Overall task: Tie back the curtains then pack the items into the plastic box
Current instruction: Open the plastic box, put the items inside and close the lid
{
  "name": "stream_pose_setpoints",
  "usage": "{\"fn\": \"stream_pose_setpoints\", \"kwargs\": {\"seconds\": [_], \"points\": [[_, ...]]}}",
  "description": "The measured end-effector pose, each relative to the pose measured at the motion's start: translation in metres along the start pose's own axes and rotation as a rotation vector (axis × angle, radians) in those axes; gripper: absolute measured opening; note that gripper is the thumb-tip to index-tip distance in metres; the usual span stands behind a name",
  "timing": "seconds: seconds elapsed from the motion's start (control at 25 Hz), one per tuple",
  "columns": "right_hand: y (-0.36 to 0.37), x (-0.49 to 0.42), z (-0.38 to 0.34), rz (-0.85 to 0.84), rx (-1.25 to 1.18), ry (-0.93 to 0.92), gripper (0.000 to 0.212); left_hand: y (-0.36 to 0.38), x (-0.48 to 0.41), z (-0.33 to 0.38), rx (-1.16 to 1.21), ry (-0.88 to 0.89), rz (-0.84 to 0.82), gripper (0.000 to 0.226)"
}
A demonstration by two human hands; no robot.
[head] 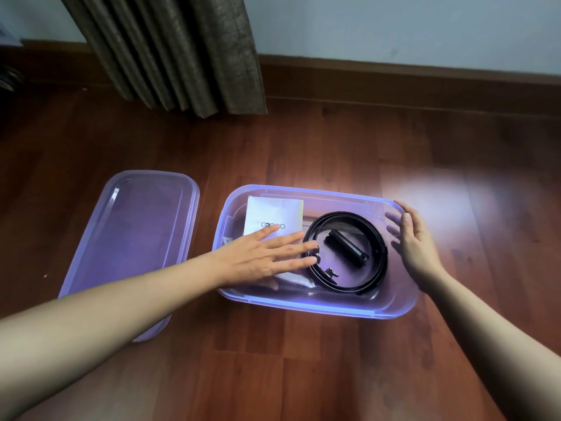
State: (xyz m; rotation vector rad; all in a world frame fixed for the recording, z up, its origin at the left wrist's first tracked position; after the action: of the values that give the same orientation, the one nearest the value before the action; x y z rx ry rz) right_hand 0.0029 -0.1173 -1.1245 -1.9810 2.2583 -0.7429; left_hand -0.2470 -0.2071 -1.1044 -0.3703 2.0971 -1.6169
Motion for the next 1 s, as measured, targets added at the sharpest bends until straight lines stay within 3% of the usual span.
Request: {"fn": "stream_pose_setpoints", "kwargs": {"seconds": [0.08,0.2,0.28,0.4,0.52,0.64,0.8,1.0], "points": [[0.000,0.001,-0.003,0.000,0.062,-0.025,0.030,-0.004,0.003,-0.004,0.034,-0.040,-0.024,0.096],[-0.007,0.005,-0.008,0.062,0.325,-0.055,0.043,-0.021,0.006,-0.024,0.134,-0.177,0.024,0.083],[-0.013,0.009,-0.021,0.200,0.542,-0.109,0.053,-0.036,0.018,-0.052,0.244,-0.354,0.096,0.074],[0.014,0.026,-0.073,0.281,0.495,-0.327,0.065,-0.051,0.053,-0.096,0.301,-0.634,0.195,0.070],[0.095,0.054,-0.134,0.088,0.464,-0.612,0.063,-0.056,0.097,-0.132,0.440,-0.984,0.274,0.071],[0.196,0.090,-0.171,-0.196,0.534,-0.764,0.061,-0.045,0.155,-0.148,0.462,-1.312,0.157,0.067],[0.296,0.121,-0.155,-0.519,0.638,-0.653,0.065,-0.019,0.233,-0.137,0.365,-1.641,-0.004,0.069],[0.352,0.138,-0.109,-0.619,0.726,-0.303,0.076,0.003,0.296,-0.105,0.274,-1.877,-0.119,0.072]]}}
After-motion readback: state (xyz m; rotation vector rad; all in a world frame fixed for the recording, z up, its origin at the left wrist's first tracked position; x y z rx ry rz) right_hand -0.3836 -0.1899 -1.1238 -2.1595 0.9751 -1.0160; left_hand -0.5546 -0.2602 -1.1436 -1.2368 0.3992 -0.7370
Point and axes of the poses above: each hand's wrist, its own x-axis away from the middle knuckle, its own y-axis out of the palm, z = x × y, the point moved 7 cm from there along -x, towards the middle knuckle, and after that the axes turned 7 degrees about z, right-handed, at the moved point
